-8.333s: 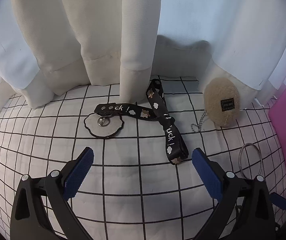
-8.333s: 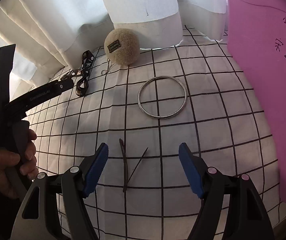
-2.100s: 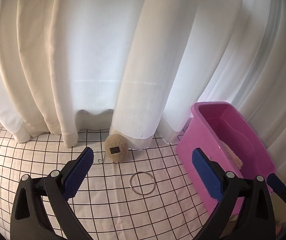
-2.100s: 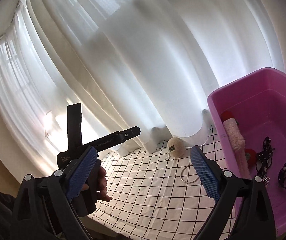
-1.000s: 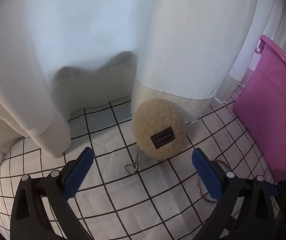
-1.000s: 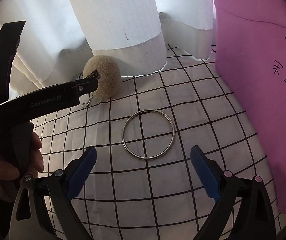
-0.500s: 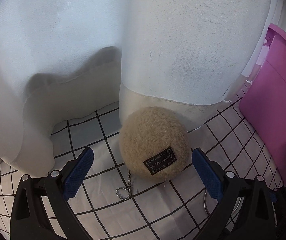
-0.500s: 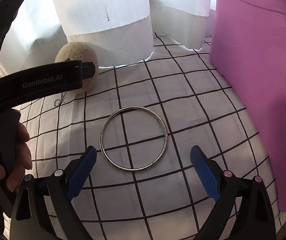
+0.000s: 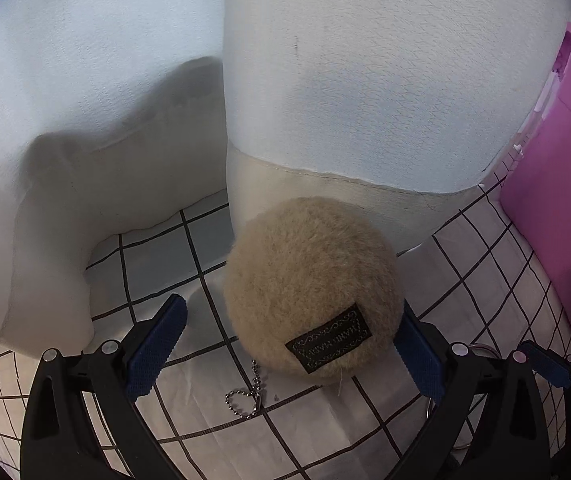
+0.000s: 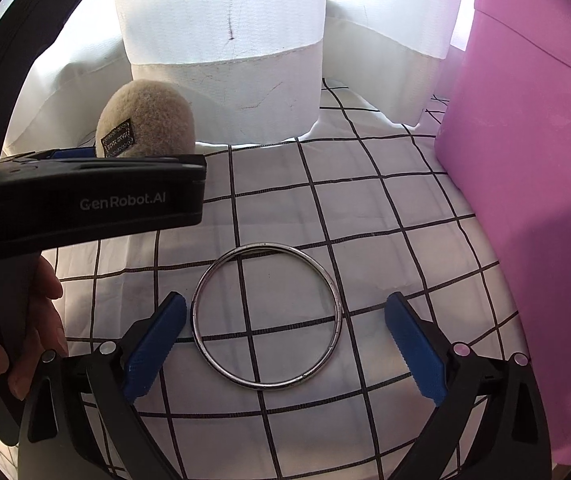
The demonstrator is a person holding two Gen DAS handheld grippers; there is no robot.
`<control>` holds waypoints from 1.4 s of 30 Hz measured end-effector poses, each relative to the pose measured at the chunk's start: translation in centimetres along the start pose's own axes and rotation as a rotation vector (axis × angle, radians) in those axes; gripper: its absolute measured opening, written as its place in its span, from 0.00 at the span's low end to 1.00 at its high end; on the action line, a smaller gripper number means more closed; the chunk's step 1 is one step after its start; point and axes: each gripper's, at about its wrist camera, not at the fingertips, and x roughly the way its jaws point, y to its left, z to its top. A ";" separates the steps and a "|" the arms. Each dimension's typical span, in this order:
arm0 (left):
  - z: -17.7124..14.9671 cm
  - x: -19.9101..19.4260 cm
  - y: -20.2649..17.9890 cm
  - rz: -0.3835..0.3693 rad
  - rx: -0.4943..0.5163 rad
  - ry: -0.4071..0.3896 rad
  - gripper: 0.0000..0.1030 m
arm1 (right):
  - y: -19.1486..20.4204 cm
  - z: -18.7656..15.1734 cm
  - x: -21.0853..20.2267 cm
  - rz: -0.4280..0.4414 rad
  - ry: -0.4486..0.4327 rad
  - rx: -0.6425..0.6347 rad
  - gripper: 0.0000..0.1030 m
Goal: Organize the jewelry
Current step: 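Close the left tool on the beige pompom keychain while the right tool grasps the silver ring, then carry the pompom keychain and silver ring into the pink tub and release both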
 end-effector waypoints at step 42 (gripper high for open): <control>-0.8 -1.4 -0.1 0.045 -0.036 -0.069 0.49 | -0.2 -3.7 -1.1 0.048 -0.085 -0.031 0.69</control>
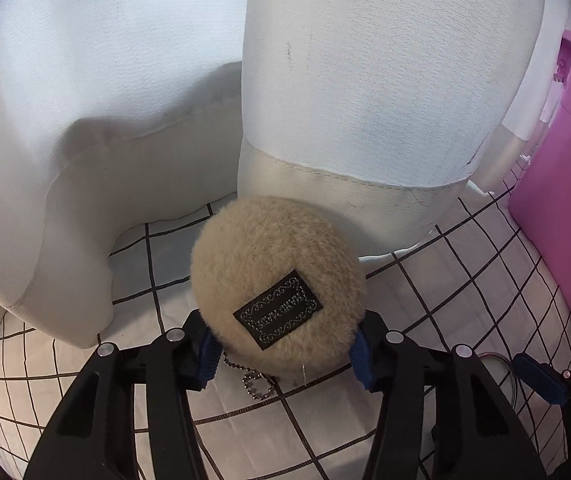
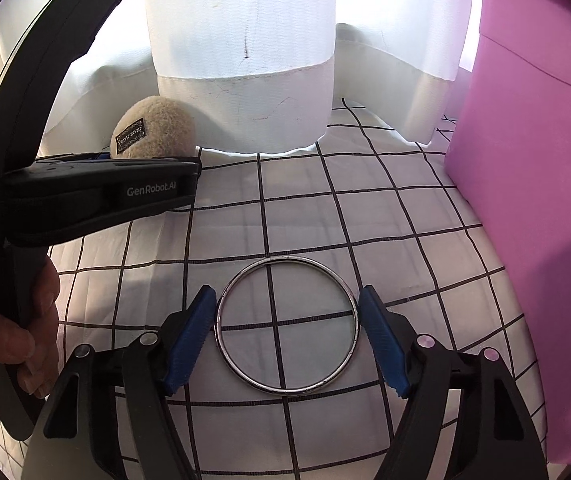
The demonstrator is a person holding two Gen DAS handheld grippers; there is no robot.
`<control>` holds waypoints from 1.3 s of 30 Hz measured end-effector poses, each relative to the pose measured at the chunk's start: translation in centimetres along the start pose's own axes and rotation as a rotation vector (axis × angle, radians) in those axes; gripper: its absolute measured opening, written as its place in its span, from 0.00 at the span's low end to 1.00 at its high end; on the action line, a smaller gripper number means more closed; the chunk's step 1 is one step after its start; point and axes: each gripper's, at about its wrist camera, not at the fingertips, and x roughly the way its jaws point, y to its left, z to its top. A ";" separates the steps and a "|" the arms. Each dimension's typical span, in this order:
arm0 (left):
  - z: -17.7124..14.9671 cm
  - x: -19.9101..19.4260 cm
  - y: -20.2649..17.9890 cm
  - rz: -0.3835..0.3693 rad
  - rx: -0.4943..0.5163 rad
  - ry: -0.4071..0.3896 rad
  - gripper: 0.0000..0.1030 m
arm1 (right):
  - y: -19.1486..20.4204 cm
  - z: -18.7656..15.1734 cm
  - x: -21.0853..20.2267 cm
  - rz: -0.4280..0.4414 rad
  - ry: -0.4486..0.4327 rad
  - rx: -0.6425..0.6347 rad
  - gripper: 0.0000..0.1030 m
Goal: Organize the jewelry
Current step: 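Carry the pompom keychain and silver ring into the pink tub and release both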
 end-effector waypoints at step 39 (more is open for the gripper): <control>-4.5 -21.8 -1.1 0.026 -0.042 -0.207 0.48 | -2.9 1.7 -21.4 0.134 -0.264 -0.097 0.69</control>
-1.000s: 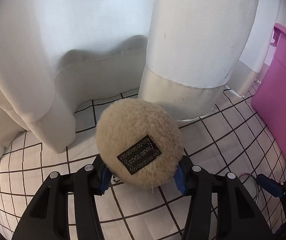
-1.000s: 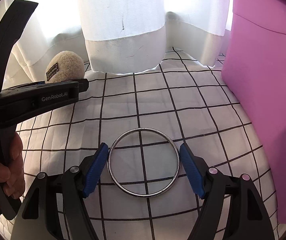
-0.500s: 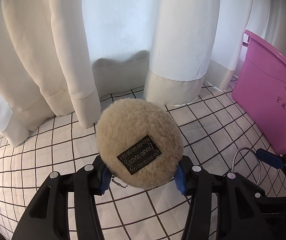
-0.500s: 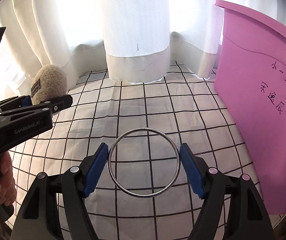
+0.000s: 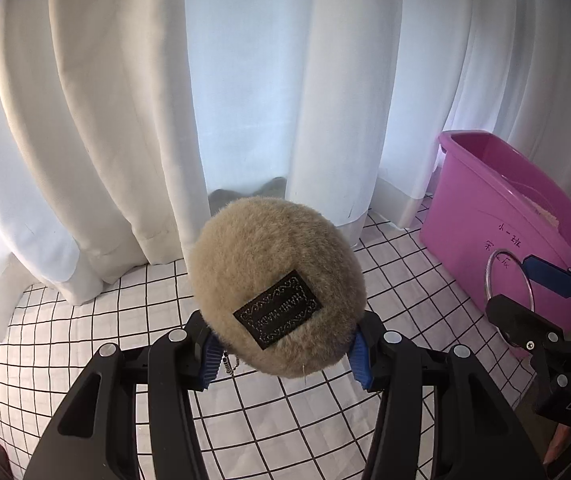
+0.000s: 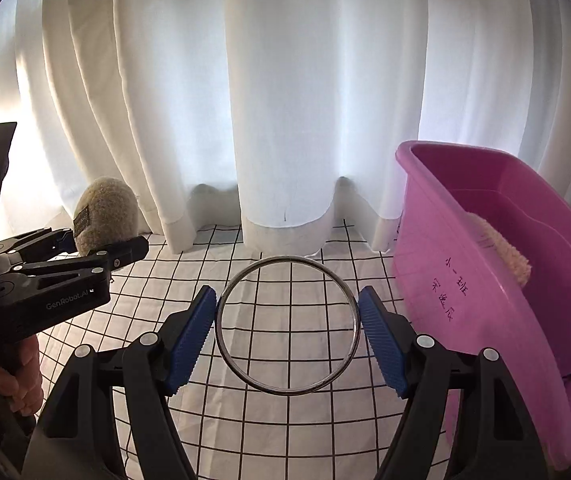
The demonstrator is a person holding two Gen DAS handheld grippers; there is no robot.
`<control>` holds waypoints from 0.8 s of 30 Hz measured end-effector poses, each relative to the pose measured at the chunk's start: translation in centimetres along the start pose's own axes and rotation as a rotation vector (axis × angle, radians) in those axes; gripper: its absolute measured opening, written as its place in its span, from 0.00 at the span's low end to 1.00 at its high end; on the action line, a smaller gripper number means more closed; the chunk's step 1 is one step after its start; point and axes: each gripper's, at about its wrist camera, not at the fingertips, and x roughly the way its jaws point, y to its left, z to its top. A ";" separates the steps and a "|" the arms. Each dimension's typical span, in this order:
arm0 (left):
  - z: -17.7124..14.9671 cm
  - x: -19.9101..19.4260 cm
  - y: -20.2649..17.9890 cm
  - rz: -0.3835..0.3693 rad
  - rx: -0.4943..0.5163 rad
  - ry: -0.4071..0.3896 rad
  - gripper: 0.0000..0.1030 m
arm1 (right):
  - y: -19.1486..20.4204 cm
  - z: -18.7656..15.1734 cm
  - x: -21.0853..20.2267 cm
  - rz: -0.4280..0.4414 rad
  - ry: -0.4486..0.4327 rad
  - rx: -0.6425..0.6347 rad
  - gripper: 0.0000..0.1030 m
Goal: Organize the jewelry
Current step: 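Carry the pompom keychain and silver ring into the pink tub and release both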
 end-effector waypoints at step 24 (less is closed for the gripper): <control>9.9 2.9 -25.8 -0.166 0.113 0.022 0.50 | -21.7 2.5 -9.6 -0.261 -0.064 0.189 0.69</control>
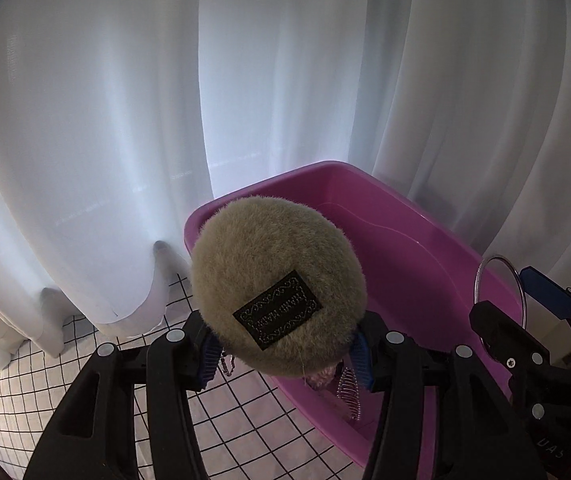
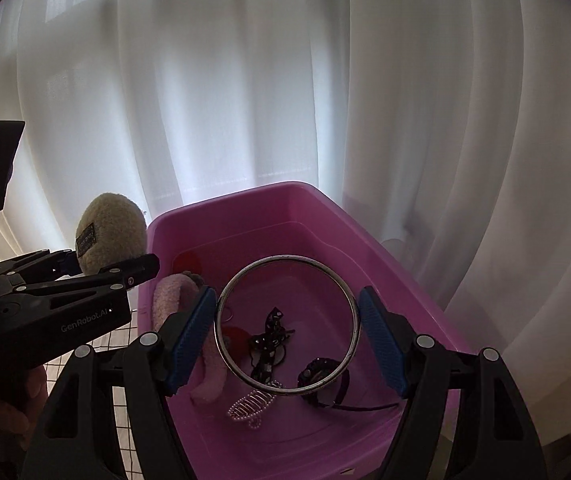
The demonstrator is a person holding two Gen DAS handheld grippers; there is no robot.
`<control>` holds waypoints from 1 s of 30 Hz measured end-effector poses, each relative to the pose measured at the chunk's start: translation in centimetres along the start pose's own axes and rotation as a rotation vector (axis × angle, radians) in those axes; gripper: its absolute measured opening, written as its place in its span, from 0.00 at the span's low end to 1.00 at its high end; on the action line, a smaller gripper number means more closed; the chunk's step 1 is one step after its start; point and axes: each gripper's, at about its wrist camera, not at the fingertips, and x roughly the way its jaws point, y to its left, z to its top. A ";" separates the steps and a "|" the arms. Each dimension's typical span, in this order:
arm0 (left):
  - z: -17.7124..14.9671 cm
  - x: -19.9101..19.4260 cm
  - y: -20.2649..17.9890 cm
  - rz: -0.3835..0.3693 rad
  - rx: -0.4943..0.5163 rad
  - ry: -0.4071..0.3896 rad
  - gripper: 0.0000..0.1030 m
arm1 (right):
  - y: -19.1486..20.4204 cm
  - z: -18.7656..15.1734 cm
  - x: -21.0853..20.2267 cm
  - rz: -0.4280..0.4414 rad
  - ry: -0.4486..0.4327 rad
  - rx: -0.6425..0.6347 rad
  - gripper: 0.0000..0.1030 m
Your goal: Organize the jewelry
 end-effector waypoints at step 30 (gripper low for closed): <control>-0.2 3.4 -2.2 0.097 -0.110 0.105 0.85 | -4.5 -0.4 3.8 0.041 0.078 0.060 0.70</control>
